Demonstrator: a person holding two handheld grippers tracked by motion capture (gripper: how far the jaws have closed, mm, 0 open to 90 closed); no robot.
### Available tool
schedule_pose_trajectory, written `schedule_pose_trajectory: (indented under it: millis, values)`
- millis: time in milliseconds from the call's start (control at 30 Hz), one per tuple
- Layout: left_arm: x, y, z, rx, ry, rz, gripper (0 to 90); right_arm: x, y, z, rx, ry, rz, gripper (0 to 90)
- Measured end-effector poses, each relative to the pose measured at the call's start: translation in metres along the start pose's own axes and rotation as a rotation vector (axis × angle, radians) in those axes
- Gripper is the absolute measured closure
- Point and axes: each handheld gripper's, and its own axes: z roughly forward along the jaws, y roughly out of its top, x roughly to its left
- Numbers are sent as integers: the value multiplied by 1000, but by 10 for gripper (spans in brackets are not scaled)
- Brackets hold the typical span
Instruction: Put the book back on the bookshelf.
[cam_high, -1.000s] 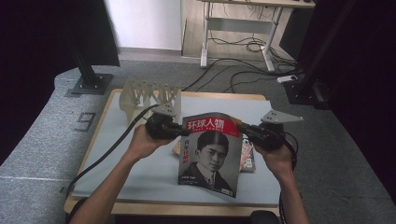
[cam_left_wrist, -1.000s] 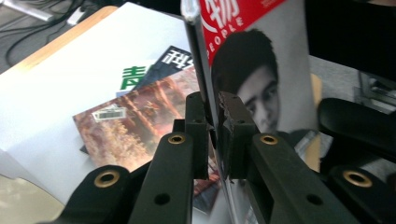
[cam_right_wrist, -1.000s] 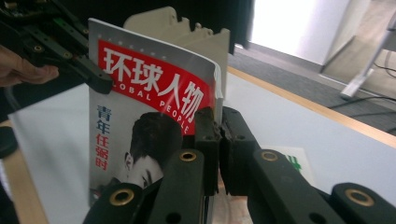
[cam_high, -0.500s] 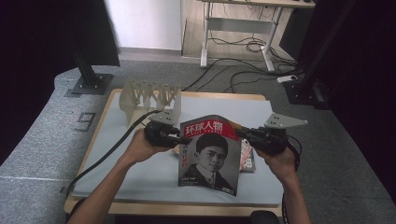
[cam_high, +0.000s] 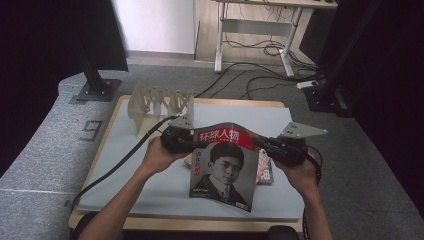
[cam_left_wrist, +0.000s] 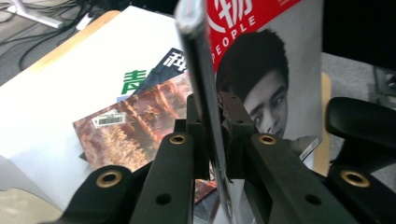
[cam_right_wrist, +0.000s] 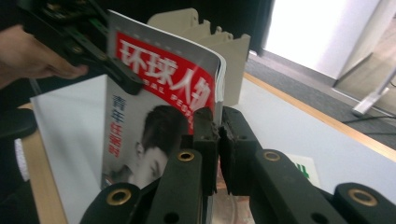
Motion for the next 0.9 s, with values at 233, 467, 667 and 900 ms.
schedule_pose_trajectory:
  millis: [233, 467, 667, 900]
  values:
    - [0, -6, -10, -9, -54, 2, 861, -1, 1, 2, 19, -57, -2, 816]
    - [-6, -7, -17, 11, -53, 34, 863, -1, 0, 3, 33, -80, -16, 745]
    - [-9, -8, -22, 29, -23, 41, 865, -4, -11, 7, 45, -106, -16, 619]
    - [-9, -10, -25, 26, -2, 13, 866, -14, -34, 13, 97, -164, -19, 475]
